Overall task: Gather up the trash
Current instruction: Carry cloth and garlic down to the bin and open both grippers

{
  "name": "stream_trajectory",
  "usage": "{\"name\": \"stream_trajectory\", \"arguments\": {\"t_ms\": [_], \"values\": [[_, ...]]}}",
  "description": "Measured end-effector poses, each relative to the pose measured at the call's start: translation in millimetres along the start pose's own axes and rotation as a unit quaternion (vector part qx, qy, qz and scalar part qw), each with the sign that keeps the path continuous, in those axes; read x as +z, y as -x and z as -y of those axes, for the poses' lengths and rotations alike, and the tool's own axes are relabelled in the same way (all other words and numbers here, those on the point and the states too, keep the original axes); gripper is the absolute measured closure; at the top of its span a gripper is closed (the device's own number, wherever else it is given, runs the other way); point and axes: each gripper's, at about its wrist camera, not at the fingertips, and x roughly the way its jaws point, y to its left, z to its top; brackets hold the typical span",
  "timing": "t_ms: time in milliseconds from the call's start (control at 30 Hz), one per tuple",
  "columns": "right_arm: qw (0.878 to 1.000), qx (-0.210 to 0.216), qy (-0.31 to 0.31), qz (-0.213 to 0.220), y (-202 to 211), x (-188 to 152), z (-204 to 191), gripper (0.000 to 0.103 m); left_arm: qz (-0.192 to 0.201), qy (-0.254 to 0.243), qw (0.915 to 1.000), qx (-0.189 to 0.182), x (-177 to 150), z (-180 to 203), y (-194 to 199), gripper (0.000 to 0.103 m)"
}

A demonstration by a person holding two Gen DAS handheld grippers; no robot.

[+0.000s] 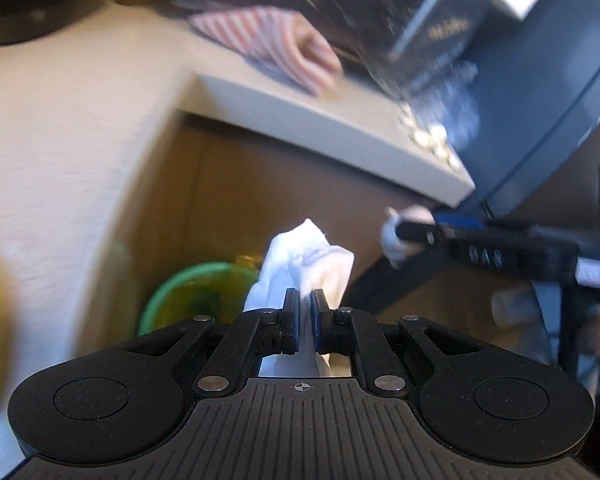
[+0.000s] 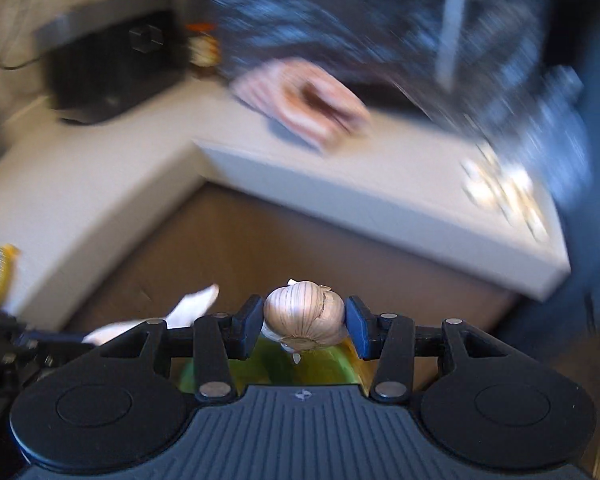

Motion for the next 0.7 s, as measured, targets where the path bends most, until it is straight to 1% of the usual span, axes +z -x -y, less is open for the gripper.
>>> {"name": "stream_trajectory", "arguments": {"t_ms": [33,133,167,200,300,333,433,567,633,700], "values": [[1.000,-0.007,-0.011,-0.008,-2,-8,7,0.058,-0.006,-0.002,1.0000,-0.001,0,4,-10,0.093],[0.999,-0.029,-0.034,-0.026,-7,-27,22,0.058,-0.031,0.005,0.9993,-0.022,4,7,-45,0.093],[0.998,-0.036,-0.039,-0.031,-10,-32,26,0.058,-0.042,0.012,0.9988,-0.024,4,6,-54,0.090],[0.997,-0.041,-0.044,-0.037,-13,-36,29,0.058,-0.054,0.020,0.9981,-0.022,6,4,-65,0.087],[0.996,-0.044,-0.055,-0.059,-28,-47,36,0.058,-0.063,0.050,0.9968,0.001,8,-4,-82,0.086],[0.995,-0.043,-0.056,-0.066,-34,-48,36,0.058,-0.065,0.061,0.9960,0.006,9,-8,-83,0.086],[0.993,-0.031,-0.062,-0.094,-50,-60,38,0.058,-0.076,0.092,0.9929,0.007,7,-19,-77,0.086],[0.986,-0.006,-0.081,-0.146,-84,-76,34,0.058,-0.092,0.124,0.9878,0.020,9,-30,-70,0.086],[0.980,0.012,-0.095,-0.174,-105,-84,31,0.058,-0.102,0.127,0.9861,0.034,8,-33,-64,0.086],[0.971,0.033,-0.117,-0.205,-131,-92,28,0.058,-0.108,0.114,0.9861,0.054,8,-30,-61,0.086]]}}
